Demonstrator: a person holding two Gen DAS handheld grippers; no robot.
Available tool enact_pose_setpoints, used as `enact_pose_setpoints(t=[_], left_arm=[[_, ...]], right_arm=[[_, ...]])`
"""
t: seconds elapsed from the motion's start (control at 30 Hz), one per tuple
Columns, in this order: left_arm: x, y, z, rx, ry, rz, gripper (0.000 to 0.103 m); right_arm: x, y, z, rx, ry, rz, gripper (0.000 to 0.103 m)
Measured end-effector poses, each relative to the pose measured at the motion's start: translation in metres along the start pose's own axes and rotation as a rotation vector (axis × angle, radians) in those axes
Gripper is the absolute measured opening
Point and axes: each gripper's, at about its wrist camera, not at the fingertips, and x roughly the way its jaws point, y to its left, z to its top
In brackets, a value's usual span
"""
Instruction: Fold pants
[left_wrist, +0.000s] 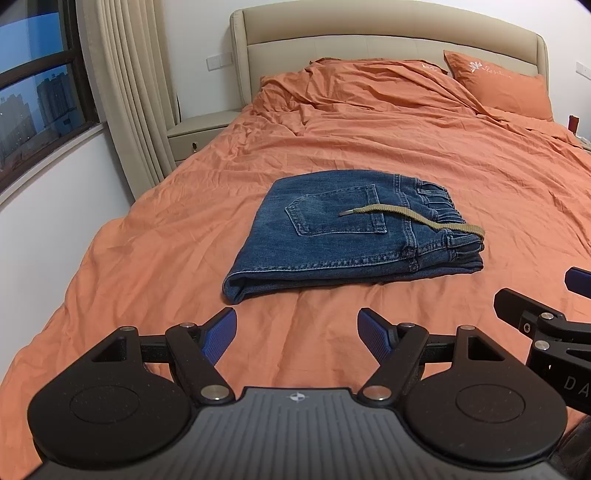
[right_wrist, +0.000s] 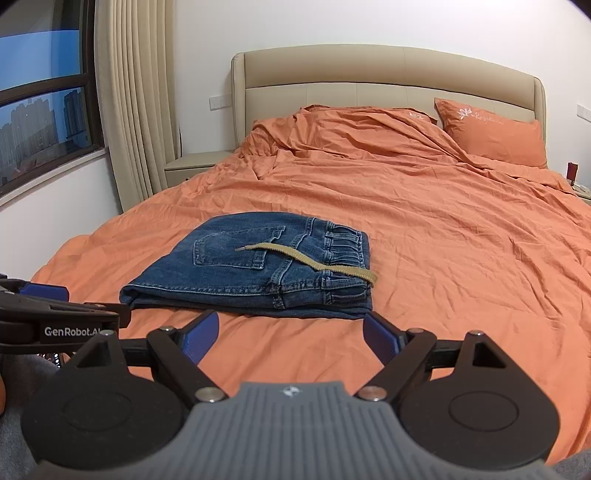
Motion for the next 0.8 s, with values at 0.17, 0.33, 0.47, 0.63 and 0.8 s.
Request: enact_pose_setpoints(t=[0.17,0.33,0.47,0.63,0.8], left_arm=[[0.0001,0.0005,-0.0001,0.0,0.001,-0.002,0.087],[0.0002,0.0003,0.0001,0.003,-0.001,0.001,0.087],[-0.0001,-0.0002,0.0,0.002,0.0,0.0,0.087],[-0.0004,0.0008,-0.0004,0.008,-0.004,-0.001,0.087],[-0.0008,-0.0001,-0.0004,0.006,-0.004,-0.001,0.087]], right_arm=[[-0.0018,0.0021,0.0009,-0.013,-0.008,-0.004,0.082],[-0.0025,0.0019,0.001,-0.012,-0.009,-0.003,0.082],[-0.0035,0.0015,0.0009,-0.011,-0.01,-0.003,0.082],[-0.0045,0.0006,0.0016,-0.012,-0.012,-0.002,0.082],[-0.0046,0.0007,0.0015,-0.012,-0.013,-0.002,0.082]])
